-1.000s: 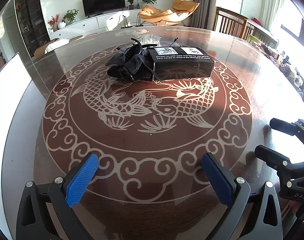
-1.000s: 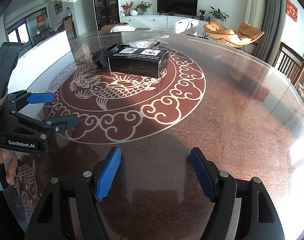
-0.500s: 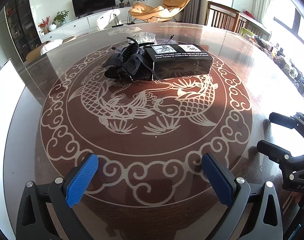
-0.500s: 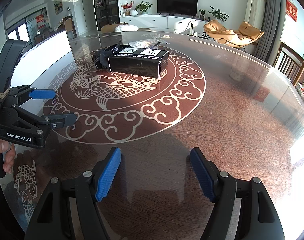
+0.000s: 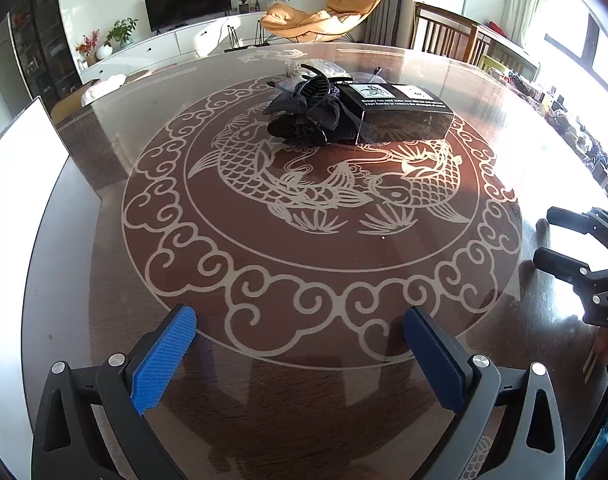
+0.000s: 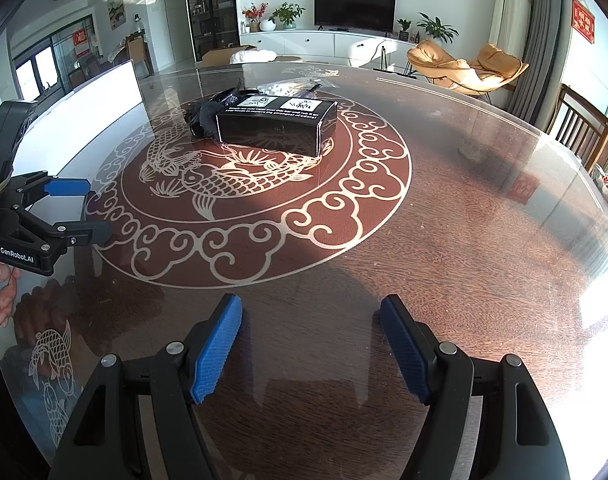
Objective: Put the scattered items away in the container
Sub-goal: 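Reach the right gripper to the black soap-bar box and grasp it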
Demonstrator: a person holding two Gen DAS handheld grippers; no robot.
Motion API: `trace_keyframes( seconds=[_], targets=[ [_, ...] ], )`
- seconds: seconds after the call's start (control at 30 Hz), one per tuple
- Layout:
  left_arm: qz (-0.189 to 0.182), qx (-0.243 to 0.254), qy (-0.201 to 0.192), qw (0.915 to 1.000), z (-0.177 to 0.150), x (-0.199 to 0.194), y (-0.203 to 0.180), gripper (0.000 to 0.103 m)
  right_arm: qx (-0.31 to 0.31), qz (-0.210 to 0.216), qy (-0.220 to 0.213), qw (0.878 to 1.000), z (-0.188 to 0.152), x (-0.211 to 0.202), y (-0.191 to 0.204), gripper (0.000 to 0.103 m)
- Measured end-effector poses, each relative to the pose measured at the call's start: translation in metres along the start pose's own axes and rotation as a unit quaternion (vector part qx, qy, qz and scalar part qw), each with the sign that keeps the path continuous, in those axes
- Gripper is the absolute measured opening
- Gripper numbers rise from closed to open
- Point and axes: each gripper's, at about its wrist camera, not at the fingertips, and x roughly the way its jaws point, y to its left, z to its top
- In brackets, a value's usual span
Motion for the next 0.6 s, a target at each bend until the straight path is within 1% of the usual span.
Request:
trace_keyframes(
  seconds=[0.27,0.33,0.4,0.47,0.53,0.6],
  targets=[
    [0.002,-0.002,-0.001,1.0,0.001,0.001,-0.001,0.103,-0.003,0.002,0.001,1.0,0.002,0.002,0.001,0.074],
    [0.004,-0.003,-0.002,1.0,0.0,0.001,-0.002,0.103,-0.011,0.005,0.018,1.0,0.014,0.009,0.001,0.073],
    [0.004,-0.003,-0.002,1.0,0.0,0.001,-0.002,0.103,-0.015,-0.005,0.033,0.999,0.04,0.022,0.002,0.073],
    [0.004,-0.004,-0.002,1.0,-0.001,0.001,-0.003,0.103,0.0,-0.005,0.011,1.0,0.076,0.028,0.0,0.073],
    [0.004,-0.004,-0.003,1.0,0.0,0.001,-0.002,0.103,0.039,0.005,-0.015,0.999,0.118,0.034,-0.007,0.073],
    [0.005,-0.005,-0.003,1.0,0.0,0.001,-0.003,0.103,0.082,0.006,-0.026,0.996,0.157,0.048,-0.013,0.073]
  ],
)
